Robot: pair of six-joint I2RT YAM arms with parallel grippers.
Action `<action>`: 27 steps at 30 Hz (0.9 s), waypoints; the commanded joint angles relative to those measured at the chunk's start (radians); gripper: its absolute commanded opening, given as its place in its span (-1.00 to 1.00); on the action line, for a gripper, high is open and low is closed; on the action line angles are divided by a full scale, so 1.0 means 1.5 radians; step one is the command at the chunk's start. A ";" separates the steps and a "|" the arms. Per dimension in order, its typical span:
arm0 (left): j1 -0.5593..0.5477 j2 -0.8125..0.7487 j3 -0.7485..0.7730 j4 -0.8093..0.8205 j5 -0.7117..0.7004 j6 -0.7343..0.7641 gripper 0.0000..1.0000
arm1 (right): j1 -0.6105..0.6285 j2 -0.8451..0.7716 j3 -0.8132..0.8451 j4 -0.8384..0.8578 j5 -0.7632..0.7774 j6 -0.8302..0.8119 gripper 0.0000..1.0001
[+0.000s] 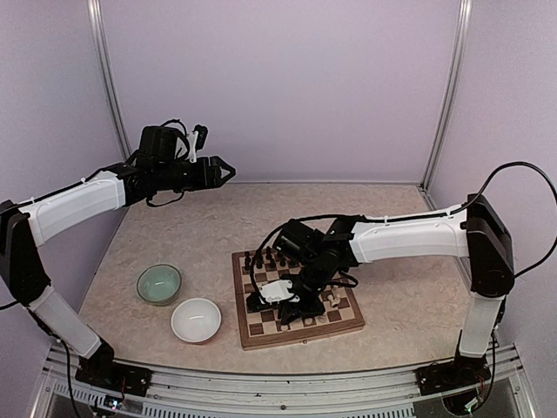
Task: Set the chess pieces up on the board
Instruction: Place the bishop on c1.
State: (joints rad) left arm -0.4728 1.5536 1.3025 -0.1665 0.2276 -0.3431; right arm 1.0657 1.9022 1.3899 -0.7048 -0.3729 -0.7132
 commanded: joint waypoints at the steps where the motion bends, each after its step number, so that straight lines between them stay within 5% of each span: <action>1: -0.004 0.001 0.022 0.002 0.003 0.005 0.45 | 0.003 0.007 -0.003 0.007 0.003 0.002 -0.79; 22: -0.005 0.002 0.023 0.002 0.006 0.004 0.45 | 0.006 0.014 0.001 0.018 0.017 0.008 -0.70; 27: -0.005 0.003 0.023 0.002 0.007 0.004 0.45 | 0.007 0.008 -0.003 0.012 0.016 0.005 -0.54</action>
State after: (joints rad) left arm -0.4728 1.5536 1.3025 -0.1661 0.2283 -0.3431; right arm 1.0660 1.9079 1.3899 -0.6842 -0.3500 -0.7101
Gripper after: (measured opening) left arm 0.723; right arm 0.202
